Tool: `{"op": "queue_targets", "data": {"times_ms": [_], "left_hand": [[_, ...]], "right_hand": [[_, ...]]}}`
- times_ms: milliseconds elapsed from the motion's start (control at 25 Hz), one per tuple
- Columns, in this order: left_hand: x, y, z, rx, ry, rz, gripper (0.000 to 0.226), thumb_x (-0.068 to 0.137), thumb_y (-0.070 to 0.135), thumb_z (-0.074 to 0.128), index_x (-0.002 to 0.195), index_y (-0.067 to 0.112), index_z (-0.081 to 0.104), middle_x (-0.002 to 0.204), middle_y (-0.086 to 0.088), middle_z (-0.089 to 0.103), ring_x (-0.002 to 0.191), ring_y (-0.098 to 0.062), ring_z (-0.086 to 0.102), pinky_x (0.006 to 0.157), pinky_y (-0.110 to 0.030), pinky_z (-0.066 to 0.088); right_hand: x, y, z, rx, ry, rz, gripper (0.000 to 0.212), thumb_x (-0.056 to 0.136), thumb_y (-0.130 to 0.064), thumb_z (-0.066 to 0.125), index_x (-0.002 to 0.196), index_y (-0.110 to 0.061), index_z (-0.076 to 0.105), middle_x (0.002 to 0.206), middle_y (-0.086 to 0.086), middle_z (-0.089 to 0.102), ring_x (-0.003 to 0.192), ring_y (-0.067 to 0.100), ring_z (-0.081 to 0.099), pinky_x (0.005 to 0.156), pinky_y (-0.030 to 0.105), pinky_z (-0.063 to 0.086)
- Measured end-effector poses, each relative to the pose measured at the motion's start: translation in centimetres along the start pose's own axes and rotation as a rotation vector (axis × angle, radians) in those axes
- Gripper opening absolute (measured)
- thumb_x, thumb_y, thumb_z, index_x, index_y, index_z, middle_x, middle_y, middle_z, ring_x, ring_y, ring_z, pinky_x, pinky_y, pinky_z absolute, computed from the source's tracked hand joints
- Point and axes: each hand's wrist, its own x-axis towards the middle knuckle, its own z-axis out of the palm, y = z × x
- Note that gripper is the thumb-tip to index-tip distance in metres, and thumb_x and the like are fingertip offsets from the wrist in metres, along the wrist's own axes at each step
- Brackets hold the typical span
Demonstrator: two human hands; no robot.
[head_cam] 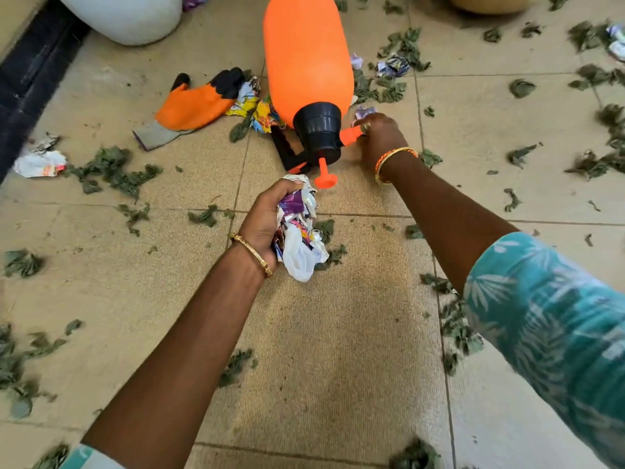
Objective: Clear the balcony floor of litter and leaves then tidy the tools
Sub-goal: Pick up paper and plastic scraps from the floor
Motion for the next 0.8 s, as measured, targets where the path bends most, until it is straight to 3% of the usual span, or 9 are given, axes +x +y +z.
{"op": "queue_targets", "data": {"times_ms": [160,280,320,400,440,520,640,720,800], "left_hand": [[0.4,-0.1,-0.7,-0.023,0.1,-0.049,0.026,0.09,0.023,0.05,0.065,0.017,0.051,0.057,0.001,0.048,0.049,-0.015,0.044,0.053,-0.022,0.043],[-0.2,-0.5,-0.5,-0.034,0.085,-0.039,0.029,0.09,0.024,0.052,0.062,0.017,0.056,0.058,0.0,0.05,0.051,-0.016,0.047,0.058,-0.025,0.046],[-0.4,-0.5,-0.5,-0.042,0.065,-0.03,0.029,0.089,0.024,0.053,0.062,0.018,0.061,0.06,0.0,0.052,0.055,-0.016,0.049,0.063,-0.028,0.046],[-1.0,-0.6,-0.1,-0.057,0.013,-0.028,0.021,0.087,0.024,0.057,0.071,0.017,0.07,0.068,-0.002,0.053,0.064,-0.019,0.05,0.071,-0.033,0.044],[-1.4,-0.7,0.2,-0.057,-0.021,-0.035,0.016,0.085,0.025,0.059,0.081,0.015,0.071,0.071,-0.003,0.053,0.067,-0.02,0.05,0.072,-0.034,0.043],[-2.2,-1.3,1.1,0.003,-0.067,-0.059,0.015,0.086,0.023,0.058,0.087,0.011,0.067,0.071,-0.005,0.057,0.066,-0.022,0.052,0.069,-0.033,0.045],[-3.4,-2.5,2.1,0.129,-0.149,-0.116,0.021,0.089,0.022,0.055,0.078,0.014,0.071,0.072,-0.004,0.067,0.066,-0.02,0.058,0.066,-0.029,0.048],[-4.3,-3.5,2.2,0.177,-0.194,-0.174,0.023,0.087,0.025,0.057,0.093,0.009,0.073,0.088,-0.009,0.068,0.074,-0.021,0.061,0.072,-0.03,0.048],[-4.9,-4.4,1.8,0.232,-0.18,-0.237,0.027,0.087,0.026,0.058,0.1,0.005,0.07,0.09,-0.011,0.068,0.074,-0.022,0.061,0.072,-0.029,0.049]], "right_hand": [[-1.3,-0.6,-1.1,0.17,0.254,0.133,0.024,0.089,-0.015,0.051,0.101,0.0,0.067,0.097,0.022,0.067,0.094,0.038,0.057,0.077,0.033,0.041],[-4.2,-0.4,-2.3,0.459,0.411,0.349,0.019,0.086,-0.014,0.055,0.093,-0.004,0.069,0.087,0.011,0.068,0.084,0.025,0.062,0.072,0.022,0.041],[-5.2,-0.3,-2.5,0.566,0.389,0.447,0.017,0.083,-0.013,0.057,0.09,-0.007,0.071,0.085,0.006,0.068,0.083,0.022,0.063,0.074,0.02,0.046],[-7.8,-0.2,-3.6,0.884,0.283,0.598,0.01,0.078,-0.008,0.061,0.074,-0.012,0.07,0.078,0.005,0.068,0.079,0.023,0.066,0.081,0.032,0.055],[-9.4,-0.5,-4.5,1.035,0.229,0.64,0.015,0.08,-0.001,0.061,0.07,-0.011,0.067,0.076,0.007,0.067,0.075,0.023,0.066,0.076,0.034,0.058],[-13.1,-1.5,-6.4,1.272,0.151,0.621,0.018,0.085,0.008,0.057,0.073,-0.004,0.063,0.08,0.011,0.066,0.073,0.021,0.066,0.066,0.027,0.059],[-17.9,-4.4,-6.6,1.251,0.042,0.523,0.016,0.083,0.007,0.06,0.076,-0.006,0.063,0.073,0.005,0.068,0.064,0.012,0.066,0.06,0.024,0.057],[-20.5,-6.1,-5.2,1.133,0.02,0.525,0.021,0.081,0.011,0.059,0.073,-0.008,0.063,0.057,-0.004,0.065,0.049,0.004,0.059,0.052,0.024,0.054],[-22.4,-6.9,-3.7,1.1,0.023,0.515,0.019,0.081,0.013,0.059,0.078,-0.005,0.066,0.056,-0.003,0.065,0.047,0.003,0.058,0.05,0.021,0.053]]}}
